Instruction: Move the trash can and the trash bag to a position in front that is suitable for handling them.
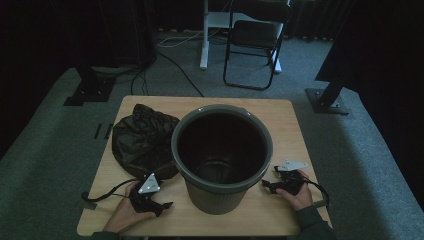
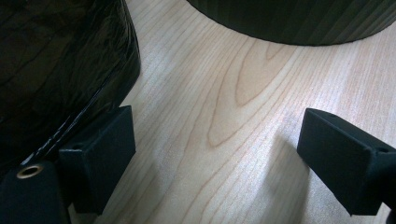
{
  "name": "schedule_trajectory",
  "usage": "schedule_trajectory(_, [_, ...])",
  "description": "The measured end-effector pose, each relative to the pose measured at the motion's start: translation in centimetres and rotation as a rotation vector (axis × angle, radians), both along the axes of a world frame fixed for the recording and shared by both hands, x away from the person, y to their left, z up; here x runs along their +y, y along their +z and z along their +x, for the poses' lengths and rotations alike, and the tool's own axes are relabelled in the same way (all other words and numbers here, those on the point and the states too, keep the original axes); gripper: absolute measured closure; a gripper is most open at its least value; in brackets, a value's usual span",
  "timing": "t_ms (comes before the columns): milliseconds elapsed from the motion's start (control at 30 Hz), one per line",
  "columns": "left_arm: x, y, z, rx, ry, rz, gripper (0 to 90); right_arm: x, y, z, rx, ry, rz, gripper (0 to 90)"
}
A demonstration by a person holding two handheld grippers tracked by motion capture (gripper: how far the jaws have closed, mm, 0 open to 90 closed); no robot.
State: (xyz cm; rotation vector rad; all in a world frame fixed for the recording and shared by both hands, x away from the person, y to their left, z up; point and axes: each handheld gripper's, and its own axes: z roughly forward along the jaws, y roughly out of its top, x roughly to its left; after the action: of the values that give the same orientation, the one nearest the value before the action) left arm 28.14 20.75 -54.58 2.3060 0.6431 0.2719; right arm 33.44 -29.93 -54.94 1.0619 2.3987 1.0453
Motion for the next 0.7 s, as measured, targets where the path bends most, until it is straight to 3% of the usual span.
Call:
schedule_trajectory(267, [0.01, -0.01, -0.13, -0.006, 0.016, -0.011, 14.8, 0.0, 0.0, 0.0, 0.0, 0.0, 0.0, 17.2])
schedule_trajectory(533, [0.07, 0.31, -0.3, 0.0, 0.019, -0.001, 25.1, 0.0, 0.0, 0.0, 0.0, 0.0, 0.0, 17.2])
schedule_trajectory(700, [-0.08, 0.35, -0.4, -0.01, 0.025, 0.005, 25.3, 0.0, 0.0, 0.0, 0.0, 0.0, 0.0, 17.2])
